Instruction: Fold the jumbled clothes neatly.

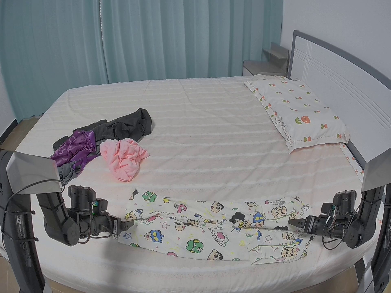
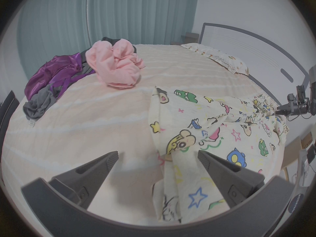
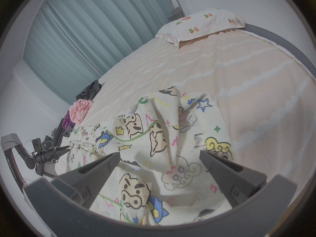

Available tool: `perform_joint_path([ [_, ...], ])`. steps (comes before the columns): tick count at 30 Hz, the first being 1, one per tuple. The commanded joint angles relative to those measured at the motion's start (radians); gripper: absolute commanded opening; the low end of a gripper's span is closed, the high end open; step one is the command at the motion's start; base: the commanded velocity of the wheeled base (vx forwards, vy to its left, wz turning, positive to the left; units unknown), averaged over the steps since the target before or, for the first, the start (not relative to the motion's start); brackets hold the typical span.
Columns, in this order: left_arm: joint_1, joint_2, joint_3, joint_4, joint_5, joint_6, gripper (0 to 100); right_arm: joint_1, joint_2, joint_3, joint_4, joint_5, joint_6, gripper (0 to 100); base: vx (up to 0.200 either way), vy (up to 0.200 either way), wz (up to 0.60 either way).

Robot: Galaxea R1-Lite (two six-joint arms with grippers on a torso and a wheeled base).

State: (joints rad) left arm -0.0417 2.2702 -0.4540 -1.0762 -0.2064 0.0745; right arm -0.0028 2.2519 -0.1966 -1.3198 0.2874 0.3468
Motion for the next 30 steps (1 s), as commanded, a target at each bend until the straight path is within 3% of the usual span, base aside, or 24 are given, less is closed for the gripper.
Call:
perform_joint_path([
  [1, 0.066, -0.093, 0.035, 0.012, -0.031, -0.007, 100, -0.014, -0.094, 0.055, -0.001, 0.002, 0.014, 100, 0.000, 0.000, 0.00],
  [6, 0.069, -0.126, 0.006, 0.025, -0.034, -0.119, 100, -0.008, -0.184, 0.117, -0.012, 0.004, 0.069, 100, 0.000, 0.000, 0.00],
  [9, 0.011, -0.130, -0.020, 0.025, -0.034, -0.234, 100, -0.003, -0.207, 0.160, -0.059, 0.012, 0.120, 100, 0.000, 0.000, 0.00],
  [10, 0.011, -0.130, -0.020, 0.025, -0.034, -0.234, 100, -0.003, -0.207, 0.160, -0.059, 0.012, 0.120, 100, 0.000, 0.000, 0.00],
  [11, -0.037, -0.126, -0.038, 0.027, -0.034, -0.309, 100, -0.003, -0.199, 0.184, -0.099, 0.035, 0.127, 100, 0.000, 0.000, 0.00],
  [14, -0.087, -0.101, -0.078, 0.045, -0.031, -0.372, 100, -0.003, -0.189, 0.197, -0.151, 0.068, 0.129, 100, 0.000, 0.000, 0.00],
  [20, -0.121, 0.020, -0.176, 0.067, -0.007, -0.366, 100, -0.003, -0.184, 0.197, -0.164, 0.079, 0.132, 100, 0.000, 0.000, 0.00],
  [25, -0.132, 0.120, -0.285, 0.150, 0.050, -0.285, 100, 0.012, -0.175, 0.197, -0.162, 0.081, 0.132, 100, 0.000, 0.000, 0.00],
  [30, -0.139, 0.155, -0.333, 0.186, 0.068, -0.275, 100, 0.035, -0.153, 0.197, -0.164, 0.075, 0.130, 100, 0.000, 0.000, 0.00],
])
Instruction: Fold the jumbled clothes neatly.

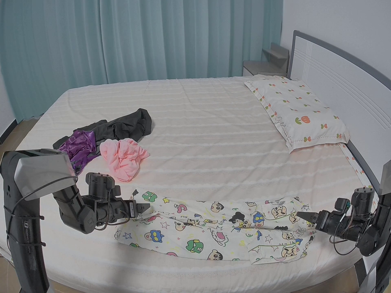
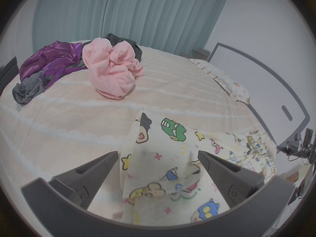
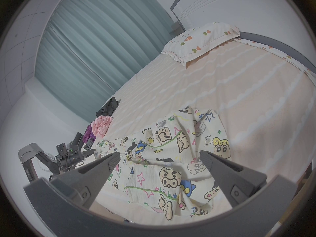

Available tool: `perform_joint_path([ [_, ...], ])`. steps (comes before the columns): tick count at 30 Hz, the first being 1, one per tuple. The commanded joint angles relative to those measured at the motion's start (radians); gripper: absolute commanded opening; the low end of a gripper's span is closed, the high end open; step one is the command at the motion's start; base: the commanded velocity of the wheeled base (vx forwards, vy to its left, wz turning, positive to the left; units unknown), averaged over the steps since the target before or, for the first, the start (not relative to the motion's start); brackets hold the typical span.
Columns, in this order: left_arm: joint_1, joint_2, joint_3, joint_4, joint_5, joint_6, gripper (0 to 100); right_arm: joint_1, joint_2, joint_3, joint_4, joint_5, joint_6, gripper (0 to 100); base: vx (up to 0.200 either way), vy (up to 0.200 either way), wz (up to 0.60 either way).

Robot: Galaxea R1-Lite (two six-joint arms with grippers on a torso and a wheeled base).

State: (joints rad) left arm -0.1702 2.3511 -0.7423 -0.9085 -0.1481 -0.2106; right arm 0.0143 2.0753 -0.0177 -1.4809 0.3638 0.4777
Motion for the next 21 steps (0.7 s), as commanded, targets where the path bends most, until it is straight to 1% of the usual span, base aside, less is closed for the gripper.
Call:
perform_joint_path([
  [1, -0.012, 0.074, -0.045, 0.025, 0.010, 0.010, 100, 0.018, 0.023, 0.018, -0.001, -0.002, -0.001, 100, 0.000, 0.000, 0.00],
  [5, -0.017, 0.079, -0.040, 0.062, 0.010, 0.022, 100, 0.018, 0.028, 0.018, -0.001, 0.000, -0.001, 100, 0.000, 0.000, 0.00],
  [9, -0.017, 0.079, -0.008, 0.057, 0.010, 0.085, 100, 0.018, 0.029, 0.018, -0.001, 0.000, -0.001, 100, 0.000, 0.000, 0.00],
  [21, -0.031, 0.082, -0.042, 0.057, 0.005, 0.079, 100, 0.021, 0.029, 0.018, 0.001, 0.000, -0.001, 100, 0.000, 0.000, 0.00],
])
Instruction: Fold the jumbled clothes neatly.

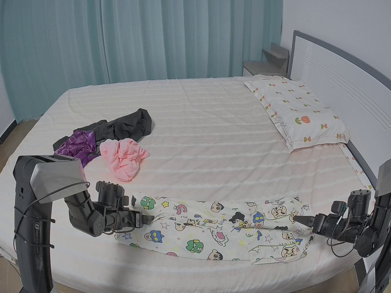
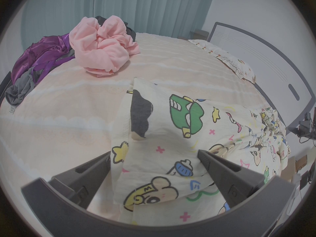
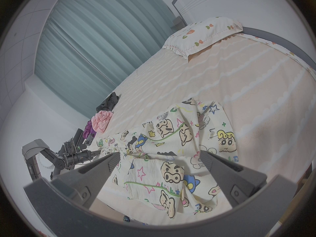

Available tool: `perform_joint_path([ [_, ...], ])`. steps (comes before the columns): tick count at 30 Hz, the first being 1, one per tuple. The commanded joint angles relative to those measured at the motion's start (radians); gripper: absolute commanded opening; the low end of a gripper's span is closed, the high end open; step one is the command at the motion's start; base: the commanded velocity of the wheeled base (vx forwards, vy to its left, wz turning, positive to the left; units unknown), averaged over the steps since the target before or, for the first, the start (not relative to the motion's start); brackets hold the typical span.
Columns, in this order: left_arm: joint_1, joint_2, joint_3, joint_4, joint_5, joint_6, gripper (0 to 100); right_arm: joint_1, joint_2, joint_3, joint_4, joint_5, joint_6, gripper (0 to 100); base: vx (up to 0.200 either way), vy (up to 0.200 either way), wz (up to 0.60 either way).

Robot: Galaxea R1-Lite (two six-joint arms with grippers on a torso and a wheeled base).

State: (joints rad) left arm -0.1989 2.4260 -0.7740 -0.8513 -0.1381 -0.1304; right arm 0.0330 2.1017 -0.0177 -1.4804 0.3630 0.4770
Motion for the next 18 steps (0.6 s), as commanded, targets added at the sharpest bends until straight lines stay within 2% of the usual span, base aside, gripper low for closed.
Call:
perform_joint_path([
  [1, -0.002, 0.007, -0.010, 0.000, -0.005, -0.001, 100, 0.002, 0.003, 0.018, 0.000, 0.001, 0.000, 100, 0.000, 0.000, 0.00],
  [2, -0.002, 0.012, -0.019, 0.003, -0.006, -0.023, 0, 0.004, 0.004, 0.018, 0.000, 0.001, 0.000, 100, 0.000, 0.000, 0.00],
  [6, -0.002, 0.008, -0.017, 0.000, -0.002, -0.051, 0, 0.005, 0.006, 0.018, 0.000, -0.001, 0.002, 100, 0.000, 0.000, 0.00],
  [18, 0.006, -0.047, 0.006, 0.009, 0.002, -0.054, 0, 0.004, 0.008, 0.018, 0.000, -0.001, 0.002, 100, 0.000, 0.000, 0.00],
])
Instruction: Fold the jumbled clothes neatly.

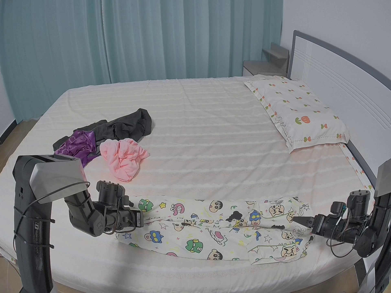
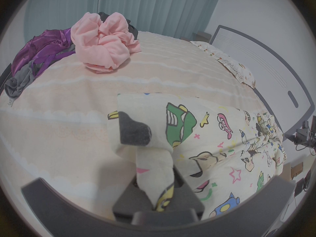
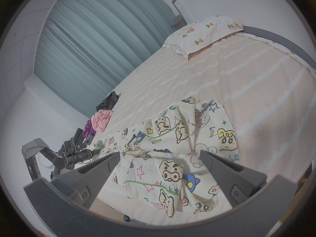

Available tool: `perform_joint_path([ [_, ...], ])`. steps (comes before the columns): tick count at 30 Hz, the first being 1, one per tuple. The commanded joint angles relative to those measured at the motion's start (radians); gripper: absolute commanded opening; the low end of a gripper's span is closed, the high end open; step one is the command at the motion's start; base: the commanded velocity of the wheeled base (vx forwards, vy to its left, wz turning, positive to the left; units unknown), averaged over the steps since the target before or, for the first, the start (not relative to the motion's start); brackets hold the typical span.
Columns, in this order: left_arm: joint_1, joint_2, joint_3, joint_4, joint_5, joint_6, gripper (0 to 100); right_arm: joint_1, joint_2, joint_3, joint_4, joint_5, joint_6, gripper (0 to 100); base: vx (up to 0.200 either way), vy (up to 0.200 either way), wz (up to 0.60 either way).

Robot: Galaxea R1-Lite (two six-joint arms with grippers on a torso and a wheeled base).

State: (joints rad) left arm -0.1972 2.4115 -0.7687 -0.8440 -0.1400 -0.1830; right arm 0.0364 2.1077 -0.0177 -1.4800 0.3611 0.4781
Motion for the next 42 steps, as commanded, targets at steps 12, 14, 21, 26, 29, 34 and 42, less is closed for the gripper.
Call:
perform_joint_path([
  [12, 0.087, -0.109, 0.034, -0.006, 0.016, 0.008, 0, 0.000, 0.003, 0.018, 0.000, 0.001, 0.001, 100, 0.000, 0.000, 0.00],
  [14, 0.102, -0.123, 0.034, -0.004, 0.016, 0.008, 0, 0.002, 0.003, 0.018, 0.001, 0.001, 0.001, 100, 0.000, 0.000, 0.00],
  [21, 0.188, -0.172, 0.037, 0.025, 0.014, 0.053, 0, 0.002, 0.005, 0.018, 0.001, 0.001, 0.001, 100, 0.000, 0.000, 0.00],
  [26, 0.294, -0.246, 0.028, 0.109, 0.005, 0.097, 0, 0.002, 0.005, 0.018, 0.001, 0.001, 0.001, 100, 0.000, 0.000, 0.00],
  [29, 0.368, -0.279, 0.022, 0.141, -0.015, 0.126, 0, 0.002, 0.005, 0.018, 0.001, 0.001, 0.002, 100, 0.000, 0.000, 0.00],
  [34, 0.513, -0.331, -0.027, 0.232, -0.023, 0.177, 0, 0.002, 0.005, 0.018, 0.001, 0.001, 0.001, 100, 0.000, 0.000, 0.00],
  [42, 0.693, -0.404, -0.175, 0.448, -0.023, 0.211, 0, 0.000, 0.005, 0.018, 0.001, -0.001, 0.002, 100, 0.000, 0.000, 0.00],
])
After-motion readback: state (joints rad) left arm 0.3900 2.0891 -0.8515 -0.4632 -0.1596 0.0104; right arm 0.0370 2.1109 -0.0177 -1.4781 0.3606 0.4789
